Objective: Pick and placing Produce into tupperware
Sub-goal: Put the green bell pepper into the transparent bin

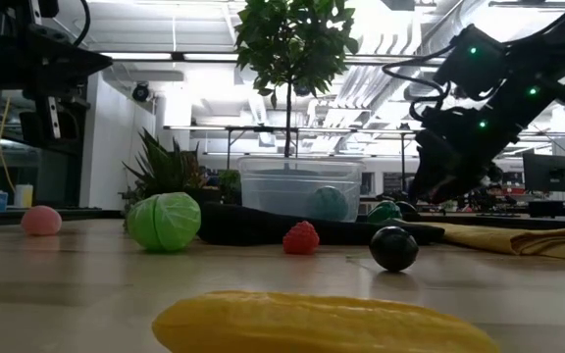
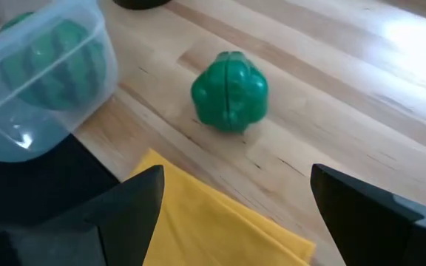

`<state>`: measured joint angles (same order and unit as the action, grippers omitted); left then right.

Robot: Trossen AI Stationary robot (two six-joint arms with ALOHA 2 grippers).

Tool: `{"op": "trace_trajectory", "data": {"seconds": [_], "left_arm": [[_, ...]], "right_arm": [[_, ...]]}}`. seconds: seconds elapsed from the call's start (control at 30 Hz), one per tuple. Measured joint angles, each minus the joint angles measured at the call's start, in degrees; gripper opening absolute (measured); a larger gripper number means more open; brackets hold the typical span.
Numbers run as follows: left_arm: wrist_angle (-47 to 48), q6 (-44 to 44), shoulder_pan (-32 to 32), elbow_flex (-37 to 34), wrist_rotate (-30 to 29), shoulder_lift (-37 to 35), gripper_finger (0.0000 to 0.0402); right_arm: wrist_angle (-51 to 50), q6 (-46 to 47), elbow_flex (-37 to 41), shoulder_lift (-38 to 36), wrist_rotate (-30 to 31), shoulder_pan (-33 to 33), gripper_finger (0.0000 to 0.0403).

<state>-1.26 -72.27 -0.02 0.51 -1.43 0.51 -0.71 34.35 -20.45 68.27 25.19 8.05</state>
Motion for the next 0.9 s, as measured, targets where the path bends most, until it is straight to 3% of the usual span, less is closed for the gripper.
{"op": "trace_trajectory", "data": {"seconds": [0.37,0.63,0.9], "left_arm": [[0.2,0.0,0.0,0.0,0.0,0.0,0.0001],[0.2,0.0,0.0,0.0,0.0,0.0,0.0001],[0.2,0.0,0.0,0.0,0.0,0.0,0.0001]], "right_arm": [[4.4,-4.9,0.0,0.9,0.1,1.8,0.0332],[8.2,-9.6,0.0,0.9,-3.4,4.9,0.0333],[8.1,-10.4,0.0,0.9,-6.4,6.9,0.0373]]}}
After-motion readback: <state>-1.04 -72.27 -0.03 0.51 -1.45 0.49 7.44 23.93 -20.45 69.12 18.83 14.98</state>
